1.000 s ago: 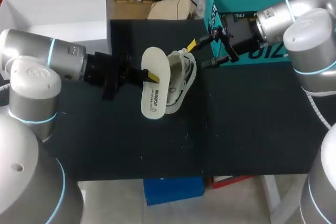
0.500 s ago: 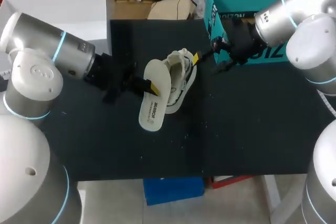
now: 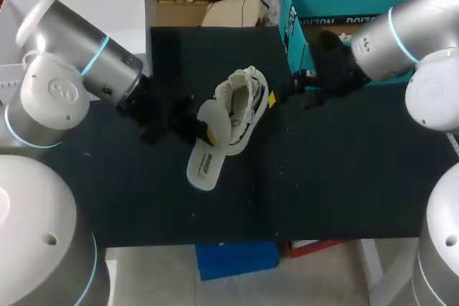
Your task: Take the shoe out of the shoebox, open the shoe tongue, remove and reinsert the insole, then place the shoe into the shoebox
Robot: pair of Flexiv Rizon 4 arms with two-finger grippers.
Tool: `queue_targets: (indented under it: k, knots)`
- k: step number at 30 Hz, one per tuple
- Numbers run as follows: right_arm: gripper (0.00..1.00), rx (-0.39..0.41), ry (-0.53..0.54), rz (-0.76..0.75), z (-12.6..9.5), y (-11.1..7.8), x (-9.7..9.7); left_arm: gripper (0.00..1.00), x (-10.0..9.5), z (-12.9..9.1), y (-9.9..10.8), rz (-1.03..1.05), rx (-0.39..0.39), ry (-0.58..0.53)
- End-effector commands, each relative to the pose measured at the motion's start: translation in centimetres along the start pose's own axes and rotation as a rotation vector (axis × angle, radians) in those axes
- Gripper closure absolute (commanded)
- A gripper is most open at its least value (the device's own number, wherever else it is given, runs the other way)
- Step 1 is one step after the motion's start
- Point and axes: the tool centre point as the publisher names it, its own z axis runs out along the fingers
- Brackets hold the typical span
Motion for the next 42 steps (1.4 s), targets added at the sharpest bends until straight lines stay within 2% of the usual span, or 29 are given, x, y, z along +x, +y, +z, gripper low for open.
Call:
queue_targets:
  k: [1,3,5,7,10,14,19,21,36,39,42]
  knots:
    - [0.00,0.001,0.002,0.000,-0.1,0.0,0.0,1.00,0.4,0.5,0.3,-0.016,0.051,0.047]
    - [0.00,0.001,0.002,0.000,-0.1,0.0,0.0,1.00,0.9,0.7,0.5,-0.011,0.094,0.029]
    - [0.00,0.001,0.002,0.000,-0.1,0.0,0.0,1.00,1.3,1.0,0.9,-0.004,0.165,-0.041]
    - [0.00,0.001,0.002,0.000,-0.1,0.0,0.0,1.00,1.5,1.2,1.2,0.011,0.199,-0.024]
    - [0.00,0.001,0.002,0.000,-0.1,0.0,0.0,1.00,1.6,1.1,2.1,0.025,0.288,-0.082]
    - [0.00,0.001,0.002,0.000,-0.1,0.0,0.0,1.00,1.9,1.1,3.7,0.026,0.350,-0.012]
    - [0.00,0.001,0.002,0.000,-0.1,0.0,0.0,1.00,1.1,0.5,5.2,0.037,0.350,0.091]
    - [0.00,0.001,0.002,0.000,-0.1,0.0,0.0,1.00,0.4,0.3,5.4,0.051,0.311,0.144]
    - [0.00,0.001,0.002,0.000,-0.1,0.0,0.0,1.00,0.4,0.3,5.4,0.051,0.311,0.144]
    - [0.00,0.001,0.002,0.000,-0.1,0.0,0.0,1.00,0.0,-0.1,4.9,0.008,0.336,0.072]
    - [0.00,0.001,0.002,0.000,-0.1,0.0,0.0,1.00,0.0,-0.3,4.7,-0.041,0.350,0.057]
